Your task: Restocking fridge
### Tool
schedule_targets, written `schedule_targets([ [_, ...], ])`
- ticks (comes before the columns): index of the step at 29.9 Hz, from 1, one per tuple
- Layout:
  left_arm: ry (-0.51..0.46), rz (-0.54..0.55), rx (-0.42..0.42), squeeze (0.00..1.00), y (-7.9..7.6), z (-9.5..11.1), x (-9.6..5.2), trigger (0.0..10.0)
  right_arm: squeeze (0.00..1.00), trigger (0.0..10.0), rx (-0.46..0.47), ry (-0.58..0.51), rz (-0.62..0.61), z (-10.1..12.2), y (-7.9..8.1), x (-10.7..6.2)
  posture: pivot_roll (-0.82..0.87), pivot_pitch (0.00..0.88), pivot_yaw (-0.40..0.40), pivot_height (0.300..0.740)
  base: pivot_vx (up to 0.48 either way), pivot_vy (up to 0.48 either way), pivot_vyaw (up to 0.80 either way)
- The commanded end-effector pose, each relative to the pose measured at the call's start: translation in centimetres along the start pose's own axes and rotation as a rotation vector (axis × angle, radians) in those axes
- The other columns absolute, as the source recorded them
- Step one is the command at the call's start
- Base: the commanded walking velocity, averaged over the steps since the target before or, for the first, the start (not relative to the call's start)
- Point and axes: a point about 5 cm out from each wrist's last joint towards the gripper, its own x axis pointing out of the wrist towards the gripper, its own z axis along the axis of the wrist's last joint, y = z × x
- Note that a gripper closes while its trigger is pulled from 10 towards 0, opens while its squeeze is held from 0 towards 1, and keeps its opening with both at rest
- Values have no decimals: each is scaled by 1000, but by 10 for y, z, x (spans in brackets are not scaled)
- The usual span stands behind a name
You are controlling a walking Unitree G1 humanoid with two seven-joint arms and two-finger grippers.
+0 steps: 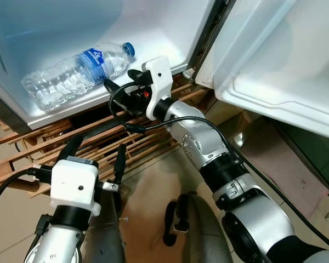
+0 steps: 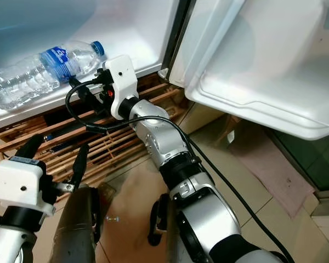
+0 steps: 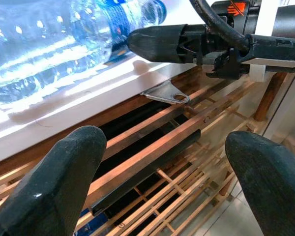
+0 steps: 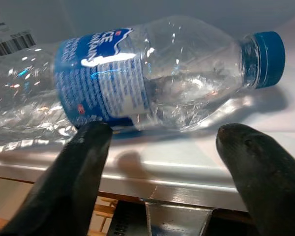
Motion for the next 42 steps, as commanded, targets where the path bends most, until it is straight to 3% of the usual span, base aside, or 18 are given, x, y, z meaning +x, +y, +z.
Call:
schedule_targets([
  [1, -2, -16, -16, 0, -5, 3, -2, 10000, 1000, 10000, 185, -113, 234, 15, 96, 44, 273, 399, -199, 660, 0, 0, 0],
  [6, 6, -16, -21, 0, -6, 2, 0, 10000, 1000, 10000, 152, -100, 189, 7, 81, 37, 255, 398, -201, 660, 0, 0, 0],
  [9, 9, -20, -28, 0, -9, 1, 0, 10000, 1000, 10000, 27, -125, 170, 11, 76, 32, 241, 393, -205, 660, 0, 0, 0],
  [10, 9, -20, -30, 0, -10, 0, 1, 10000, 925, 10000, -16, -130, 175, 12, 77, 31, 236, 390, -209, 660, 0, 0, 0],
  [11, 9, -20, -30, 0, -10, 0, 2, 10000, 925, 10000, -40, -131, 178, 13, 78, 30, 235, 389, -210, 660, 0, 0, 0],
  [12, 8, -20, -31, 0, -11, -1, 3, 10000, 0, 10000, -56, -129, 182, 13, 78, 29, 230, 385, -214, 660, 0, 0, 0],
  [18, 13, -24, -33, 0, -15, -7, 8, 10000, 0, 10000, -131, -70, 165, -3, 74, 16, 210, 369, -222, 660, 0, 0, 0],
  [24, 10, -41, -25, 0, -19, -8, 11, 10000, 0, 10000, -118, -68, 149, -7, 71, 12, 200, 361, -227, 660, 0, 0, 0],
  [26, 8, -60, -30, 0, -23, -9, 12, 10000, 0, 10000, -85, -93, 166, -3, 80, 21, 194, 354, -227, 660, 0, 0, 0],
  [27, 7, -70, -36, 0, -26, -10, 12, 10000, 0, 10000, -52, -103, 155, 3, 88, 37, 198, 351, -227, 660, 0, 0, 0],
  [29, 7, -73, -36, 0, -28, -11, 13, 10000, 0, 10000, 8, -114, 139, 13, 95, 51, 206, 348, -226, 660, 0, 0, 0],
  [31, 5, -74, -34, 0, -28, -11, 15, 10000, 0, 10000, 85, -134, 137, 24, 102, 61, 214, 347, -227, 660, 0, 0, 0],
  [35, 3, -73, -32, 0, -28, -11, 16, 10000, 0, 10000, 142, -191, 113, 39, 110, 69, 215, 341, -223, 660, 0, 0, 0],
  [39, -2, -77, -28, 0, -29, -11, 17, 10000, 0, 10000, 114, -330, 56, 61, 103, 69, 219, 342, -217, 660, 0, 0, 0],
  [42, -4, -72, -27, 0, -28, -11, 18, 10000, 0, 10000, 46, -350, 29, 54, 86, 59, 207, 346, -217, 660, 0, 0, 0],
])
